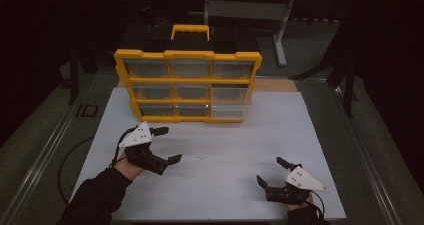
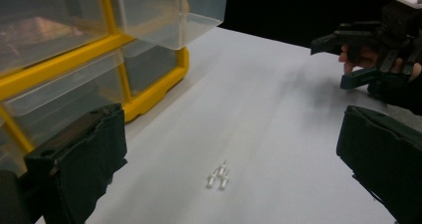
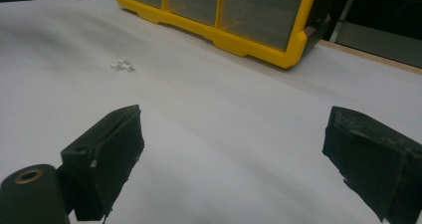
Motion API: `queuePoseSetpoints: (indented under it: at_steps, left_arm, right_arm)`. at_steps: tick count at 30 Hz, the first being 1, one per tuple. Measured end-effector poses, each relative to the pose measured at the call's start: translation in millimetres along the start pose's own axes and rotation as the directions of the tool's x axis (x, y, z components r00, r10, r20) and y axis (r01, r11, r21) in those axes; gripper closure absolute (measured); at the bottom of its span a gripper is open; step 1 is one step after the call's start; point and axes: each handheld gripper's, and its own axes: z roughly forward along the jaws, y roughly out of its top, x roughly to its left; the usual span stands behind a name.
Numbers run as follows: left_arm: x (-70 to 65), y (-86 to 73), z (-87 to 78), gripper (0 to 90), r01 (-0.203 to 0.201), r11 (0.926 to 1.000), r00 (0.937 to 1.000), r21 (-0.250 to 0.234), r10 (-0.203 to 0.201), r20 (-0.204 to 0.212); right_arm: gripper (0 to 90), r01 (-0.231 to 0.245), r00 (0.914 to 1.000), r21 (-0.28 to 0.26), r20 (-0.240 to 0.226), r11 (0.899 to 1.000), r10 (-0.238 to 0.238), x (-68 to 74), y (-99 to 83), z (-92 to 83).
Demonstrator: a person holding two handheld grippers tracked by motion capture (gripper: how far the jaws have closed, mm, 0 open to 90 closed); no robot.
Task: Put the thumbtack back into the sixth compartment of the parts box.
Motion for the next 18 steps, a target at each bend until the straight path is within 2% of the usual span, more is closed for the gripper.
queuePoseSetpoints:
  at_steps: [5,10,18]
  left_arm:
    - [2.1,2.0,11.8,0.2,0.008,0.9999,0.9997,0.012,-0.008,0.024]
    - [1.3,-0.2,25.0,0.3,0.012,0.9988,0.9988,0.048,-0.014,0.048]
    - [8.3,-4.7,40.9,0.2,0.013,0.9967,0.9982,0.080,-0.018,0.057]
  right_arm:
    - [8.7,-0.003,1.0000,0.002,-0.001,1.000,0.003,0.4,-0.2,0.2]
    - [8.7,-0.002,1.0000,0.005,-0.007,1.000,0.002,0.9,-0.6,1.1]
    - [8.7,-0.003,0.9999,0.005,-0.010,1.000,0.003,1.0,-1.1,1.4]
